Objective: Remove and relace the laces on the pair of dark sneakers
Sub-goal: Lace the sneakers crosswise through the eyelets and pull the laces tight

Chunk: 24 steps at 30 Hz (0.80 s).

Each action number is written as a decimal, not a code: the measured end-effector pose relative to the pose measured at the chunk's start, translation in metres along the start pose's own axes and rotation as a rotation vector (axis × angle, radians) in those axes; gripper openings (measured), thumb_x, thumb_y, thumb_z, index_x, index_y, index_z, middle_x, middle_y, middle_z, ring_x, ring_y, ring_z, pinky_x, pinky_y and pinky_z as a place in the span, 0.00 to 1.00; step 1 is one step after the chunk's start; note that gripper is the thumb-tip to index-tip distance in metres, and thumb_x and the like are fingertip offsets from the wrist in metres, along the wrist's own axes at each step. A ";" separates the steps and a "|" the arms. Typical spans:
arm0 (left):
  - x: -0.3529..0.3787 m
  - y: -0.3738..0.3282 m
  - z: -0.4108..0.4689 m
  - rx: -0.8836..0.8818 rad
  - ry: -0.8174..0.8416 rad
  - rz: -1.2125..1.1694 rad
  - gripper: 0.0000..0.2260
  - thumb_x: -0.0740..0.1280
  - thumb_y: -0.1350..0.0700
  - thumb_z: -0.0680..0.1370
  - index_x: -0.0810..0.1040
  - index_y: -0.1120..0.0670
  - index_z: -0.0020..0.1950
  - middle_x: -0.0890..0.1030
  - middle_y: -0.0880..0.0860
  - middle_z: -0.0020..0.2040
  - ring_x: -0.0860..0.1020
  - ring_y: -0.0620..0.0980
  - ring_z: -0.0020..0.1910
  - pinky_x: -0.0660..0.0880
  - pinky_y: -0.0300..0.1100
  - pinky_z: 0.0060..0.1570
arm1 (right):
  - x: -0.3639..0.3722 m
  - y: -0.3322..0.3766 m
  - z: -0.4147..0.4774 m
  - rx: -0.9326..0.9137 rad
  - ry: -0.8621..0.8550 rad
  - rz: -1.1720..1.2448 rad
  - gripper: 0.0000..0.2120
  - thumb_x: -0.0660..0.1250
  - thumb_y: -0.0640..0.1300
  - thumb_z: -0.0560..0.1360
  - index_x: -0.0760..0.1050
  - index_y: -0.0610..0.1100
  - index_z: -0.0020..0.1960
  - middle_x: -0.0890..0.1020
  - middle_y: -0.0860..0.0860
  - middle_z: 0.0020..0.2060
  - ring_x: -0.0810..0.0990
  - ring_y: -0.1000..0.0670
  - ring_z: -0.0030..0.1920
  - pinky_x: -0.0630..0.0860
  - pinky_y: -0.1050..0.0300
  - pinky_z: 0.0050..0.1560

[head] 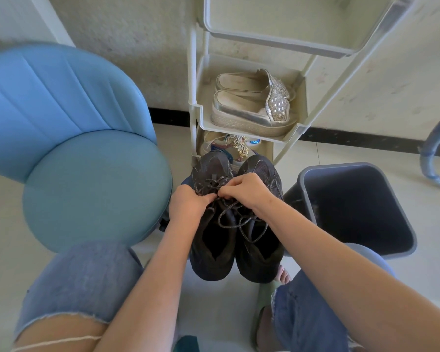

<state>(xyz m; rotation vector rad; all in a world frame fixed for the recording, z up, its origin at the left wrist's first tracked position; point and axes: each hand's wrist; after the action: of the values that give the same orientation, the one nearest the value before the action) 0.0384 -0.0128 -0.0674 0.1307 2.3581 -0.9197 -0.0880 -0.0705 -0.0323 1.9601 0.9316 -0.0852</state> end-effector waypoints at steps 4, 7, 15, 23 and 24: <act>0.000 -0.002 0.000 0.002 0.026 0.011 0.20 0.76 0.46 0.68 0.77 0.61 0.45 0.78 0.56 0.40 0.80 0.58 0.46 0.76 0.48 0.42 | -0.002 -0.001 -0.005 -0.129 0.036 -0.041 0.05 0.73 0.41 0.70 0.80 0.43 0.36 0.79 0.50 0.33 0.76 0.55 0.36 0.74 0.63 0.40; 0.000 -0.003 0.000 0.019 0.028 0.074 0.20 0.75 0.45 0.68 0.77 0.59 0.47 0.78 0.55 0.42 0.78 0.55 0.44 0.77 0.47 0.45 | -0.005 0.000 -0.002 -0.036 0.066 -0.114 0.07 0.71 0.42 0.72 0.80 0.37 0.40 0.77 0.47 0.33 0.71 0.55 0.30 0.70 0.67 0.31; 0.001 -0.010 0.008 0.044 0.096 0.246 0.19 0.72 0.48 0.70 0.77 0.57 0.56 0.77 0.54 0.43 0.76 0.55 0.44 0.74 0.45 0.44 | 0.001 -0.001 0.005 0.014 0.015 -0.294 0.21 0.66 0.51 0.77 0.71 0.39 0.31 0.70 0.50 0.25 0.67 0.53 0.25 0.64 0.63 0.28; -0.005 -0.025 0.009 0.040 0.179 0.372 0.18 0.72 0.50 0.69 0.76 0.56 0.55 0.77 0.54 0.44 0.78 0.54 0.45 0.77 0.45 0.47 | 0.004 0.001 0.007 0.043 0.035 -0.299 0.20 0.69 0.42 0.72 0.62 0.43 0.27 0.66 0.50 0.24 0.64 0.52 0.25 0.60 0.63 0.26; -0.007 -0.026 0.008 0.026 0.190 0.315 0.15 0.72 0.52 0.70 0.76 0.57 0.52 0.78 0.55 0.43 0.78 0.54 0.43 0.77 0.44 0.45 | 0.004 0.001 0.007 0.045 0.035 -0.299 0.20 0.69 0.42 0.72 0.61 0.43 0.28 0.66 0.50 0.24 0.63 0.53 0.25 0.60 0.63 0.25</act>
<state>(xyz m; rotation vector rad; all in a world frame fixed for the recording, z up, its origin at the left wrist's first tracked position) 0.0404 -0.0366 -0.0534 0.6056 2.4033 -0.8127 -0.0821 -0.0738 -0.0375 1.8553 1.2500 -0.2457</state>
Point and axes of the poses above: each hand's wrist, its own z-axis towards the middle knuckle, its own x-axis out of the palm, y = z × x
